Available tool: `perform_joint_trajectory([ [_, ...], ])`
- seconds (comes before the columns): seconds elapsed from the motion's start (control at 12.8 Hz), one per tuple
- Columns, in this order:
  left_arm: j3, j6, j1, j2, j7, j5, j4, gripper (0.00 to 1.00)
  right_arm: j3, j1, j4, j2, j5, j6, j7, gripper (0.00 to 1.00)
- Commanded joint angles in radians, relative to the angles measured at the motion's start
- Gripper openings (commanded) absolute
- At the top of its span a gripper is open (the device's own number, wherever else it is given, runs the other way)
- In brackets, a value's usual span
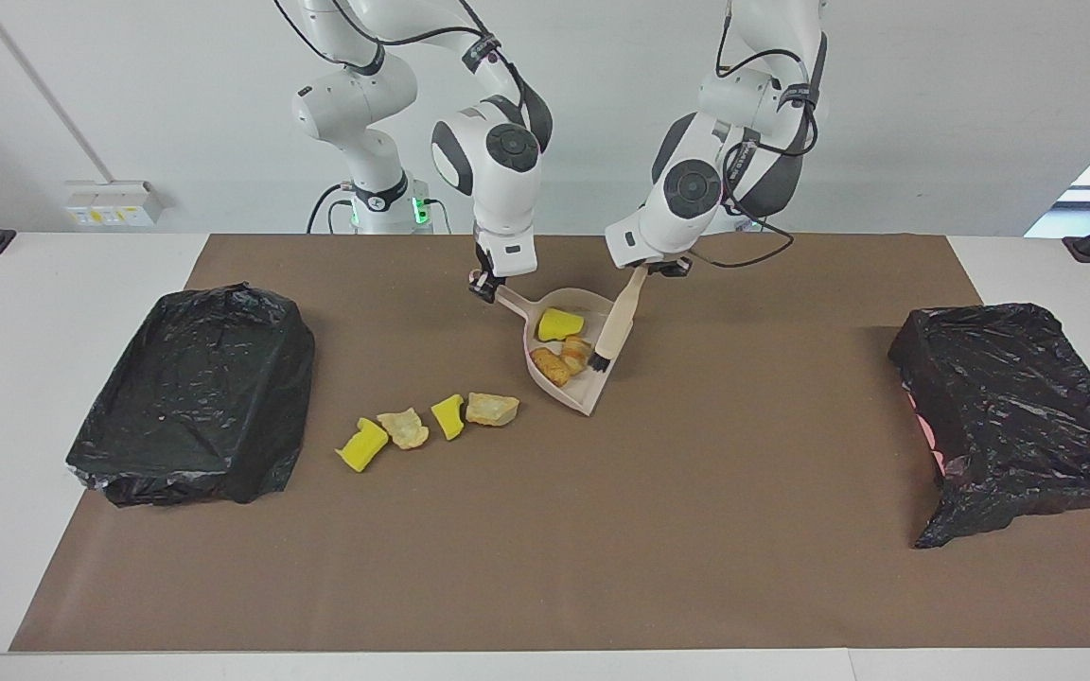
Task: Sweep and dump trash in bin
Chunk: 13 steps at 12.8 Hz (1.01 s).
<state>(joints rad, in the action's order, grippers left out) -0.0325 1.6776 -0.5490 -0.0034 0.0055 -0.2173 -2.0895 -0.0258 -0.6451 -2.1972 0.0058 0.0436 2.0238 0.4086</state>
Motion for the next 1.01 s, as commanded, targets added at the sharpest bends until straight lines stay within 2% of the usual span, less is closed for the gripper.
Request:
perform_joint_trajectory([
  [0.0,0.013,-0.058,0.003,-0.072,-0.111,0.021,-0.01,0.0,0.003,0.018,-0.007,-0.021,0.002,0.006,0.012,0.0],
  [0.08,0.01,-0.061,0.001,-0.095,-0.186,0.062,-0.026,0.0,0.001,0.025,0.005,-0.026,0.002,0.004,0.022,0.0],
  [0.31,-0.001,-0.042,-0.017,-0.154,-0.418,0.072,-0.107,0.0,-0.003,0.105,0.06,-0.053,0.001,-0.062,0.114,0.0],
  [0.47,-0.009,0.017,-0.08,-0.194,-0.529,0.067,-0.162,0.0,-0.005,0.166,0.08,-0.082,0.002,-0.094,0.159,0.0],
  [0.62,-0.01,0.105,-0.17,-0.193,-0.66,0.041,-0.179,0.0,-0.011,0.241,0.109,-0.118,0.001,-0.1,0.212,0.0],
  [0.86,-0.01,0.152,-0.251,-0.181,-0.69,-0.066,-0.196,0.0,-0.011,0.413,0.217,-0.132,-0.001,-0.23,0.34,0.0],
  [0.94,-0.01,0.181,-0.297,-0.17,-0.719,-0.097,-0.207,0.0,-0.011,0.479,0.235,-0.13,-0.001,-0.237,0.39,0.0],
])
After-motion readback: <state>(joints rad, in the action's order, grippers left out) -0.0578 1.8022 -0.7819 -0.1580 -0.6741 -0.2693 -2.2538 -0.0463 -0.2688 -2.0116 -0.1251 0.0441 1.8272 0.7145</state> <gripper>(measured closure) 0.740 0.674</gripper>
